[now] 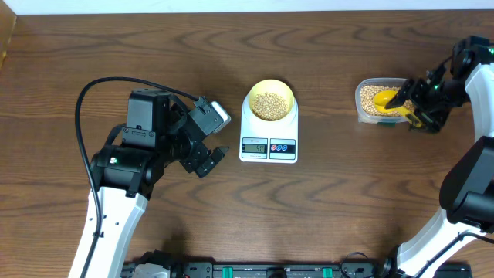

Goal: Scoop item into bowl and weigh 50g on scale

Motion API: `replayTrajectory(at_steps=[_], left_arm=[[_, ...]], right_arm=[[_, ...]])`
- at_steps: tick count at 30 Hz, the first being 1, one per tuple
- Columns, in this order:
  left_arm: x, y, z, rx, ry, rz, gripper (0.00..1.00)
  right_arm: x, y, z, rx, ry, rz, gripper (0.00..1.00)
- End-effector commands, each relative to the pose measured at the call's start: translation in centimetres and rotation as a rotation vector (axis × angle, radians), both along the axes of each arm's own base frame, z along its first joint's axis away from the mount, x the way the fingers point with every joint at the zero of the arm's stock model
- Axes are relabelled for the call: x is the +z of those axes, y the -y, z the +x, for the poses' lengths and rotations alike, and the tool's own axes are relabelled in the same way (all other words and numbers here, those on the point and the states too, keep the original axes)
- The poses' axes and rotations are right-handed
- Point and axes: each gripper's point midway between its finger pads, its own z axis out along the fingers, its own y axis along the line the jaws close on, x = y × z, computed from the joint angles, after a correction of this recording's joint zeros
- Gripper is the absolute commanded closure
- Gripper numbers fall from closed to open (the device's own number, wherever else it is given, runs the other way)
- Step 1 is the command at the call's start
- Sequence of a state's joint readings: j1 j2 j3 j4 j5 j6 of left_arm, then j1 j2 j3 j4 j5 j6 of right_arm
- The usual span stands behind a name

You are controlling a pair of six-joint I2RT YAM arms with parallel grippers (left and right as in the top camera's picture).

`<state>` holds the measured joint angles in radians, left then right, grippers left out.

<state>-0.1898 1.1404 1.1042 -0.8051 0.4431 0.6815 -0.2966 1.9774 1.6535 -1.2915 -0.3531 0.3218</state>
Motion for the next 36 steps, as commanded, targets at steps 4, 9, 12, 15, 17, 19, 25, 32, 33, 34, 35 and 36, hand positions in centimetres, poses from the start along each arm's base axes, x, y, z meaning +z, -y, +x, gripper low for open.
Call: replayTrajectory(at_steps=[4,9,12,15,17,19,25,32,33,34,35,36], left_arm=[[0.0,-0.1,-0.2,-0.005,0.003,-0.005,0.06],[0.0,-0.1,-0.2,-0.005,0.003,-0.005,0.06],[0.0,-0.1,-0.2,-0.005,0.003,-0.005,0.06],[0.0,-0.1,-0.2,-0.005,0.003,-0.005,0.06],[0.0,-0.1,-0.2,-0.005,0.003,-0.005,0.06],[0.0,-0.1,-0.2,-0.005,0.003,-0.005,0.06],[0.0,-0.1,-0.2,-0.005,0.003,-0.005,0.06],[0.0,-0.1,-0.2,-0.005,0.003,-0.005,0.06],[0.0,-0.1,-0.2,-0.005,0.003,-0.005,0.06],[0.0,-0.1,-0.2,-0.005,0.003,-0.005,0.06],[0.0,-0.1,-0.2,-0.005,0.003,-0.005,0.06],[0.0,-0.1,-0.2,-0.005,0.003,-0.005,0.06]], right_arm=[[0.2,2.8,-3.0,-0.023,-0.123,-0.162,0.01],[0.8,4.1,-4.9,-0.048,-0.207,-0.250,0.01],[2.1,4.1,-4.8,-0.051,-0.175,-0.262,0.01],[4.1,4.0,-4.6,-0.060,-0.111,-0.273,0.01],[5.9,3.9,-4.6,-0.077,-0.055,-0.288,0.01],[7.9,3.7,-4.7,-0.088,0.015,-0.307,0.01],[13.3,3.4,-6.3,-0.115,0.186,-0.360,0.01],[17.1,3.2,-8.1,-0.169,0.304,-0.403,0.01],[17.4,3.2,-8.2,-0.177,0.316,-0.405,0.01],[17.7,3.2,-8.3,-0.179,0.328,-0.408,0.01],[17.8,3.3,-8.3,-0.182,0.334,-0.414,0.01],[17.9,3.3,-8.3,-0.191,0.336,-0.417,0.01]])
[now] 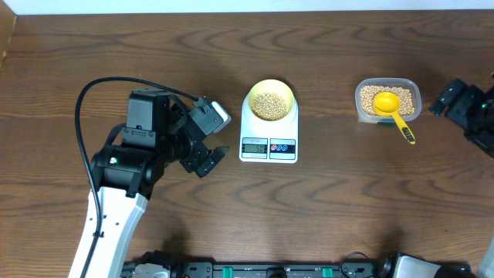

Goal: Scoop item into bowl and weigh 50g on scale

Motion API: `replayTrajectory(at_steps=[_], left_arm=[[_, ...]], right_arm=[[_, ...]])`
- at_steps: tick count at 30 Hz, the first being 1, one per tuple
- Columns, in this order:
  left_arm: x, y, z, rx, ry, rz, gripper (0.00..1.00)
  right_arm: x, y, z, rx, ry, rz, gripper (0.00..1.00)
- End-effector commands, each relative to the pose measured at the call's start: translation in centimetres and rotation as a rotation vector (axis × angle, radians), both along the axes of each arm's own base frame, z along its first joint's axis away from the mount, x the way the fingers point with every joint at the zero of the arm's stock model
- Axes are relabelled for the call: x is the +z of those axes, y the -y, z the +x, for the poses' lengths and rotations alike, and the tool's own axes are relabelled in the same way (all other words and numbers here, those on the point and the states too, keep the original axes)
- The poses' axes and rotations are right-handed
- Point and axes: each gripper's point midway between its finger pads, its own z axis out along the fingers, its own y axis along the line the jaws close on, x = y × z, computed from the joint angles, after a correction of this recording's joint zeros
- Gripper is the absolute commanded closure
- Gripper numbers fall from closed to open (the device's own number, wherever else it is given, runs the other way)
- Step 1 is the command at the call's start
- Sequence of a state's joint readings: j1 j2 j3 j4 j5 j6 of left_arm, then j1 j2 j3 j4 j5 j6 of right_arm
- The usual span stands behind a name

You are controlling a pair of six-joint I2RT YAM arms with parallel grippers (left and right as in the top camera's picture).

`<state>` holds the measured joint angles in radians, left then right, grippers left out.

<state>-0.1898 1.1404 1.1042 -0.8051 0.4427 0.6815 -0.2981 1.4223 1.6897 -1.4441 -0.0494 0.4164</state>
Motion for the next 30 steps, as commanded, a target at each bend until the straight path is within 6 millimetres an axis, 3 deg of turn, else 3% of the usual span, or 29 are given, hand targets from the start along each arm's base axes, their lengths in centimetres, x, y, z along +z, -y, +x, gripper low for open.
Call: replayTrajectory(at_steps=[1,18,23,30], left_arm=[[0.0,0.0,-0.2,-0.005,0.003,-0.005,0.06],[0.0,0.0,-0.2,-0.005,0.003,-0.005,0.06],[0.0,0.0,-0.2,-0.005,0.003,-0.005,0.06],[0.0,0.0,-0.2,-0.005,0.003,-0.005,0.06]], right_arm=[[0.9,0.5,-0.1,-0.044,0.030,-0.018,0.01],[1.6,-0.5,-0.6,-0.075,0.063,0.035,0.01],[4.3,-0.4,-0.7,-0.069,0.188,-0.005,0.01],[8.6,-2.7,-4.6,-0.055,0.362,0.016,0.01]])
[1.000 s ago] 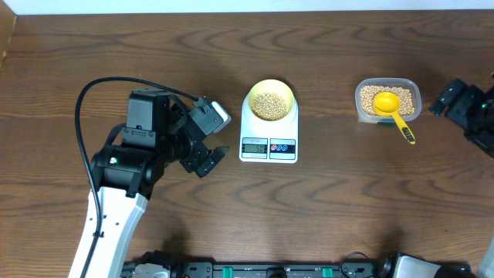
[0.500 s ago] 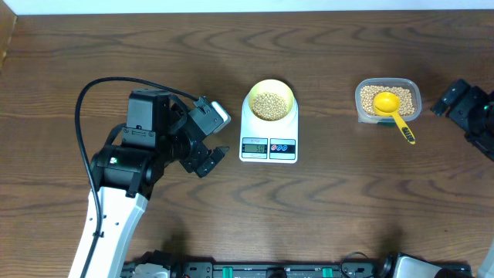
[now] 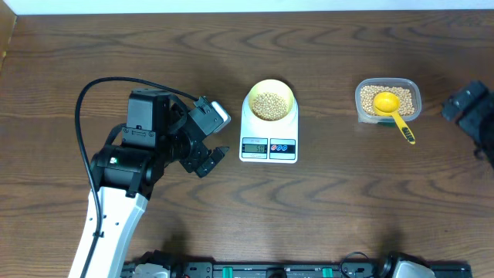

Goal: Scoop item into bowl and weigh 50g on scale

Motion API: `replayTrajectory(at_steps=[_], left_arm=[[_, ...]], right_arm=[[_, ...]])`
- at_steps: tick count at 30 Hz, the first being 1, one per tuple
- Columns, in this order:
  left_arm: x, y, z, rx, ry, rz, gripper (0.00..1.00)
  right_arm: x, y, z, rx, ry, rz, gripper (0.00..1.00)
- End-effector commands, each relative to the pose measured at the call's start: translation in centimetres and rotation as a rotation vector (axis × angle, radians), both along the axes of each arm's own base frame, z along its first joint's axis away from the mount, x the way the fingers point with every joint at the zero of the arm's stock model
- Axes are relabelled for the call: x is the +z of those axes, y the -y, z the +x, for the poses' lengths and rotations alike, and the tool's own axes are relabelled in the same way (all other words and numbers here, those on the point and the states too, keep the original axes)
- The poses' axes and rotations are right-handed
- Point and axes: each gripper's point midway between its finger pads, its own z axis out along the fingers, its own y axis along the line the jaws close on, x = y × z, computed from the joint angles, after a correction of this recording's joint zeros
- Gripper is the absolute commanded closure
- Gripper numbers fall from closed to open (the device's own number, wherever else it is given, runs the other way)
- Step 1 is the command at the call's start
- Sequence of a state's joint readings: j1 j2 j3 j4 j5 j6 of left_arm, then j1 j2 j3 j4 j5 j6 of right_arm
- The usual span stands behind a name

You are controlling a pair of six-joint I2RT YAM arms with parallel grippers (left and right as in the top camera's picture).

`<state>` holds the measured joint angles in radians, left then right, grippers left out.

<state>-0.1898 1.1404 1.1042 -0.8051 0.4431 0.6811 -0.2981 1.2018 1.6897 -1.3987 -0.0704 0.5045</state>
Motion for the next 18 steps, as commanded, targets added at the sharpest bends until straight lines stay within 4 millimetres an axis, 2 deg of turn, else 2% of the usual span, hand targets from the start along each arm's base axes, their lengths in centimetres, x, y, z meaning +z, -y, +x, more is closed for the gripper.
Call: replayTrajectory(at_steps=[1,5,10,13,15,18], left_arm=[[0.0,-0.1,-0.2,-0.005,0.003,-0.005,0.06],[0.0,-0.1,-0.2,-0.005,0.003,-0.005,0.06],[0.0,-0.1,-0.2,-0.005,0.003,-0.005,0.06],[0.0,-0.1,-0.2,-0.005,0.003,-0.005,0.06],[0.0,-0.1,-0.2,-0.005,0.003,-0.005,0.06],[0.0,-0.1,-0.2,-0.005,0.003,-0.005,0.06]], right_arm=[[2.7,-1.7,-2.0,0.025,0.117,0.030,0.01],[4.5,-3.4,-4.3,0.101,0.202,0.004,0.01],[5.8,-4.2,-7.1,0.114,0.270,-0.031,0.01],[6.2,-6.1,-8.3,0.135,0.306,0.059,0.01],[6.4,-6.2,-8.8,0.175,0.321,0.009,0.01],[6.8,-6.3,-8.8,0.343,0.334,-0.181,0.01]])
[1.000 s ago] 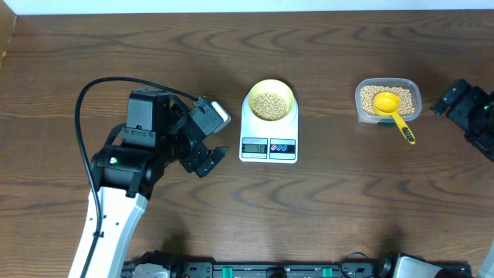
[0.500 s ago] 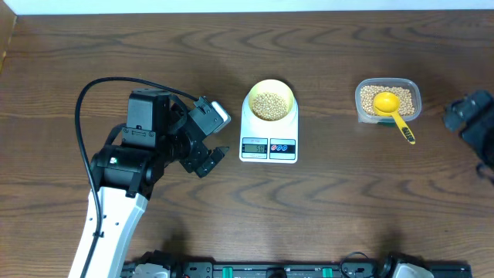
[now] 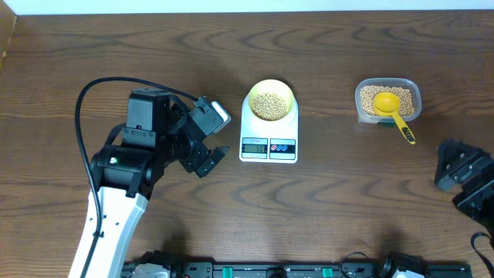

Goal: Scoop item into bowl and weigh 50g on scale

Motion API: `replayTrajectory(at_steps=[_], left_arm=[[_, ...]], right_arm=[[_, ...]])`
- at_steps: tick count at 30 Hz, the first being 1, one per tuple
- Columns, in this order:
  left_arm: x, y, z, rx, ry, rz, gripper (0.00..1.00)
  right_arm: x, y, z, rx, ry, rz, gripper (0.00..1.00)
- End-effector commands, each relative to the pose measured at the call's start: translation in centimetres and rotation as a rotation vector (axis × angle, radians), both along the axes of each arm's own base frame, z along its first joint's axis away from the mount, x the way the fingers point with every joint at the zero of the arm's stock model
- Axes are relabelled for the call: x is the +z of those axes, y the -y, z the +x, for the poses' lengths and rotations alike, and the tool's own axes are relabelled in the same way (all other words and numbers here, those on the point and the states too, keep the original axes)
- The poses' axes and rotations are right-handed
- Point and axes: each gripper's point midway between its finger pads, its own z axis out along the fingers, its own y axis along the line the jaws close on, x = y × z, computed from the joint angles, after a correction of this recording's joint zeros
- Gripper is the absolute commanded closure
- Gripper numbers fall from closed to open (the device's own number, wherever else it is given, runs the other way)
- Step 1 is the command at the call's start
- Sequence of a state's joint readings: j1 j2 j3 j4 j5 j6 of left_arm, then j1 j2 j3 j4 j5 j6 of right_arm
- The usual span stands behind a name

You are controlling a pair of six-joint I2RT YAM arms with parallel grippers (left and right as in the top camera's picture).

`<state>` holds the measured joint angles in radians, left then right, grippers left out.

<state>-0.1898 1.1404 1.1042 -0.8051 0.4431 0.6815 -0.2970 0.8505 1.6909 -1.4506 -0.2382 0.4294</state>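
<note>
A yellow bowl [image 3: 286, 92] holding beans stands on the white scale [image 3: 268, 147] at the table's middle. To the right, a clear tub [image 3: 417, 87] of beans holds the yellow scoop [image 3: 386, 102], whose handle sticks out over the tub's front edge. No gripper touches the scoop. My right gripper [image 3: 450, 165] is at the right edge, in front of the tub and apart from it; its dark fingers cannot be told apart. Left of the scale, my left gripper [image 3: 211, 161] rests open and holds nothing.
A black cable [image 3: 93, 89] loops from the left arm over the table's left side. The left arm's body [image 3: 127, 162] takes up the front left. Hardware lines the table's front edge [image 3: 255, 270].
My right gripper has moved from beside the tub's right side toward the front, now lower along the right edge. The scoop, tub, bowl, scale and left arm are unchanged.
At first my right gripper held the scoop's handle at the tub. Then the scoop lay in the tub by itself, with the gripper off to the right. The gripper stayed clear of it and now sits farther front. The left arm never moved.
</note>
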Motion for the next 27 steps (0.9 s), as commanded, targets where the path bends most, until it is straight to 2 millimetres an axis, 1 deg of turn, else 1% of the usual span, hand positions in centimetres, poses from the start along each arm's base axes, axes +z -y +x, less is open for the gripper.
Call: replayTrajectory(at_steps=[1,2,5,7,9,11,14,21,25,27], left_arm=[[0.0,-0.1,-0.2,-0.005,0.003,-0.005,0.06],[0.0,-0.1,-0.2,-0.005,0.003,-0.005,0.06],[0.0,-0.1,-0.2,-0.005,0.003,-0.005,0.06],[0.0,-0.1,-0.2,-0.005,0.003,-0.005,0.06],[0.0,-0.1,-0.2,-0.005,0.003,-0.005,0.06],[0.0,-0.1,-0.2,-0.005,0.003,-0.005,0.06],[0.0,-0.1,-0.2,-0.005,0.003,-0.005,0.06],[0.0,-0.1,-0.2,-0.005,0.003,-0.005,0.06],[0.0,-0.1,-0.2,-0.005,0.003,-0.005,0.06],[0.0,-0.1,-0.2,-0.005,0.003,-0.005,0.06]], right_arm=[[0.6,-0.6,0.1,0.188,0.041,-0.251,0.01],[0.7,-0.3,0.3,0.244,0.066,-0.384,0.01],[1.1,0.6,1.2,0.279,0.143,-0.610,0.01],[0.2,0.4,2.0,0.318,0.187,-0.705,0.01],[-1.2,0.1,2.9,0.356,0.228,-0.776,0.01],[-3.0,-0.3,3.9,0.384,0.268,-0.819,0.01],[-5.8,-0.7,5.4,0.389,0.326,-0.833,0.01],[-11.1,-0.6,8.5,0.353,0.429,-0.861,0.01],[-14.4,-0.6,9.5,0.340,0.459,-0.870,0.01],[-15.5,-0.6,9.5,0.335,0.471,-0.873,0.01]])
